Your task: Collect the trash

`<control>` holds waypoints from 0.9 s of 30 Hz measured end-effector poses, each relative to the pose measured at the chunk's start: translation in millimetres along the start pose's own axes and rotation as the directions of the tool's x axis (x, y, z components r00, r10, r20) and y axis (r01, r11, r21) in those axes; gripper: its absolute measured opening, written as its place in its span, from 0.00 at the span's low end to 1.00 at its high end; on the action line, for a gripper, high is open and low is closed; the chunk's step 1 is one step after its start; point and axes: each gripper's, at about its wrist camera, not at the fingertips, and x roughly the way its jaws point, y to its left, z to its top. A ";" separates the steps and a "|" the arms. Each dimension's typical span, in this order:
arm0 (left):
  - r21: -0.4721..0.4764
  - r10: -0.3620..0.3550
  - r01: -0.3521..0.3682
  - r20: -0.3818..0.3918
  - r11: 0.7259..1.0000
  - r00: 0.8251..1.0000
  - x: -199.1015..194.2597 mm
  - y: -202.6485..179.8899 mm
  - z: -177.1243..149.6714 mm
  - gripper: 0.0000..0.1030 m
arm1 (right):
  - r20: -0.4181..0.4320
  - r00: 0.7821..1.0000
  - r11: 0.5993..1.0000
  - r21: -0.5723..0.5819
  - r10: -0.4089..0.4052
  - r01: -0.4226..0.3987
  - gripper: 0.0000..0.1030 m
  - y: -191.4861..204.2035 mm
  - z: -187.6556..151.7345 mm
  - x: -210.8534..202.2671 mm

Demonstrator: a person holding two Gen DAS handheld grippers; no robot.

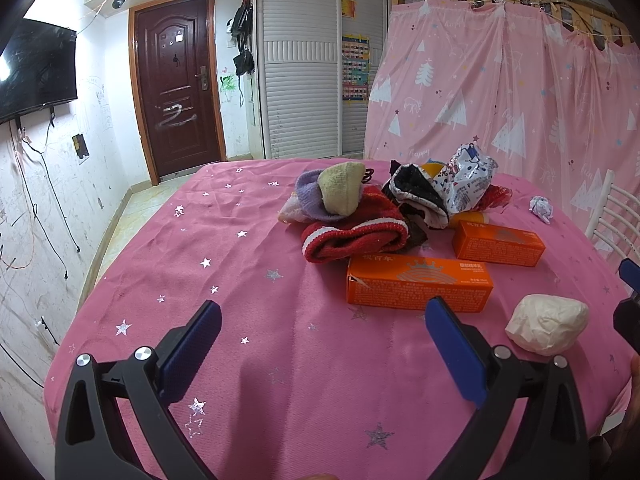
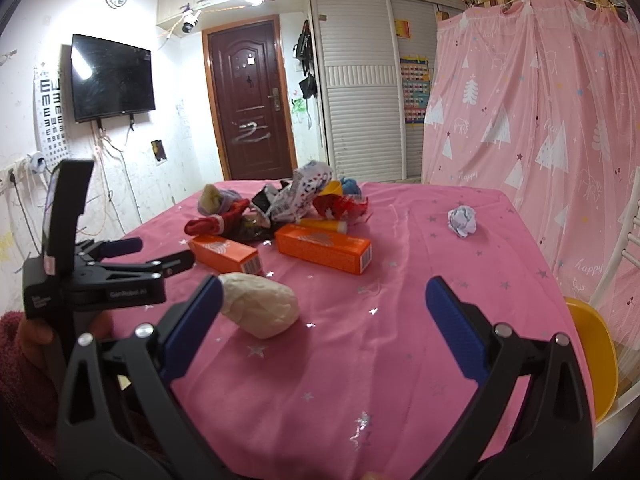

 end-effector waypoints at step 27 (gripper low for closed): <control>0.004 -0.010 0.010 -0.047 1.000 0.999 6.5 -4.0 2.1 0.92 | -0.010 1.000 1.000 -0.025 0.004 -0.004 0.94 7.9 2.1 -1.1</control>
